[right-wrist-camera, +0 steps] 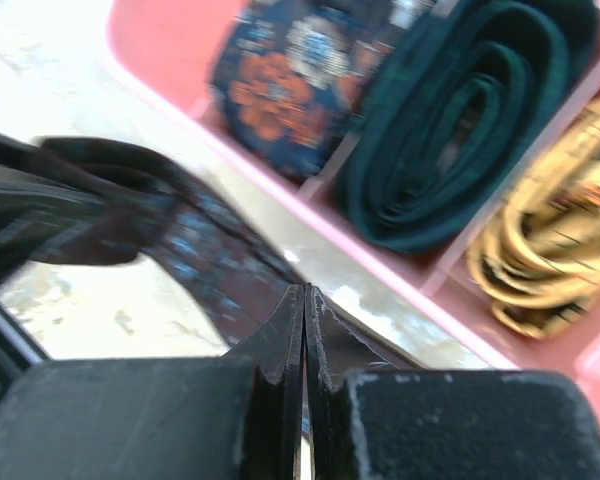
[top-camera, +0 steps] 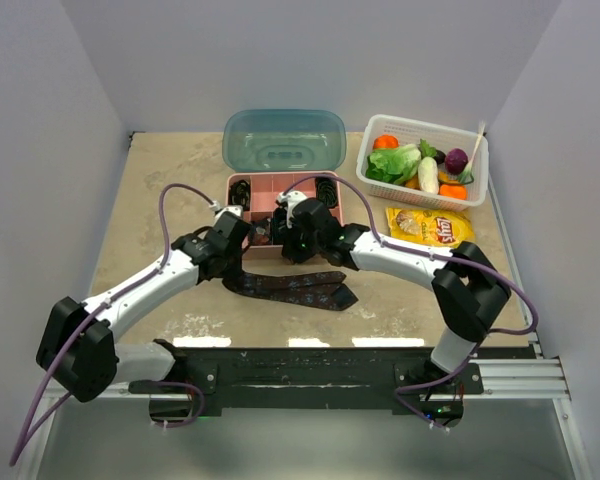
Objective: Roll the ties
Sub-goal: Roll the tie at the center of the board.
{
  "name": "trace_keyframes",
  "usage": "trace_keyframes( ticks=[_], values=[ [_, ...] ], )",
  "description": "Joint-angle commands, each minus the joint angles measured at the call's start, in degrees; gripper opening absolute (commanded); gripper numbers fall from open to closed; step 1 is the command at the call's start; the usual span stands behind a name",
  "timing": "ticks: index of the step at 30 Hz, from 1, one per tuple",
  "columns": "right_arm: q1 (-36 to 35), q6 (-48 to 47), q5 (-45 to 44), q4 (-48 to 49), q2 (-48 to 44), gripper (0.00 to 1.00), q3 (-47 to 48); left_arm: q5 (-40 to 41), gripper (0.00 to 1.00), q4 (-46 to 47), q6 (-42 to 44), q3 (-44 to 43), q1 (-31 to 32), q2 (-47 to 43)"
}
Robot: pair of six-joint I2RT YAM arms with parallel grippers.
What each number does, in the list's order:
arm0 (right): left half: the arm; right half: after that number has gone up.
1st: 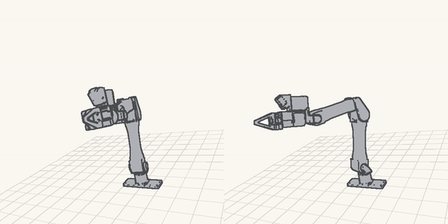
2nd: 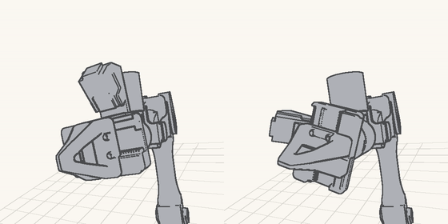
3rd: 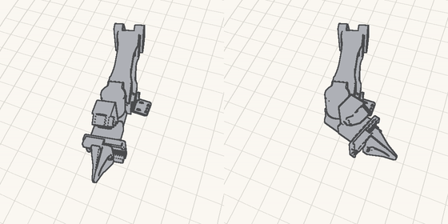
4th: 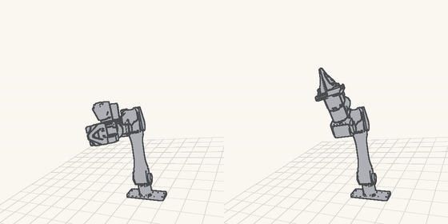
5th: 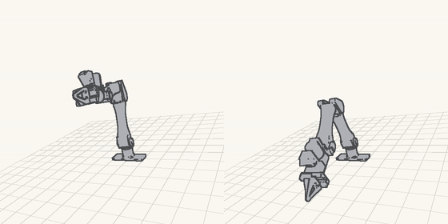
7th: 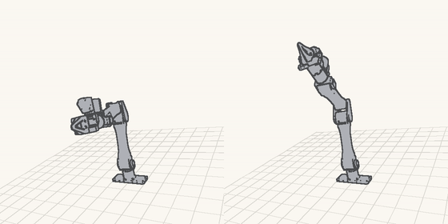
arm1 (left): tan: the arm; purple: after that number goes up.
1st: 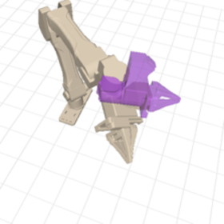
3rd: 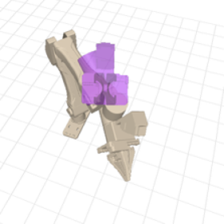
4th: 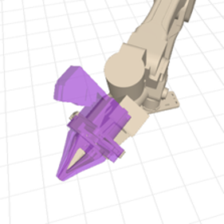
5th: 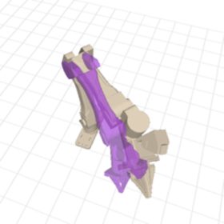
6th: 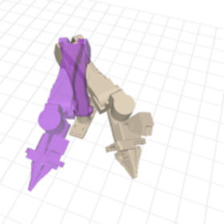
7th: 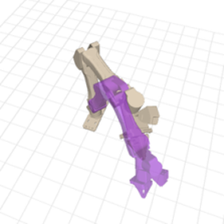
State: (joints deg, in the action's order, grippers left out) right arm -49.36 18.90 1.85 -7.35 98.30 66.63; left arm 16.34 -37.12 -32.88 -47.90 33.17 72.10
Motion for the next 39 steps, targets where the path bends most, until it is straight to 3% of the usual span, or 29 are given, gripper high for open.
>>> trace_keyframes(
  ticks=[1, 11, 17, 39],
  values=[
    [1.2, -1.4, -1.8, -1.3, -3.6, 0.00, -2.2, 9.6, 0.00, -4.9, -0.9, -4.1, 2.0, 1.2],
    [2.0, -0.9, -3.0, -1.4, -4.4, 0.00, -3.8, 18.8, 0.00, -11.8, -4.8, -8.7, 9.1, 10.1],
    [2.3, -0.7, -3.3, -1.3, -5.0, 0.00, -4.8, 20.4, 0.00, -12.4, -6.8, -10.5, 12.8, 16.6],
    [2.4, -0.4, -2.6, -0.8, -5.0, 0.00, -6.8, 5.7, 0.00, 4.9, -10.2, -3.6, 14.7, 21.0]
  ],
)
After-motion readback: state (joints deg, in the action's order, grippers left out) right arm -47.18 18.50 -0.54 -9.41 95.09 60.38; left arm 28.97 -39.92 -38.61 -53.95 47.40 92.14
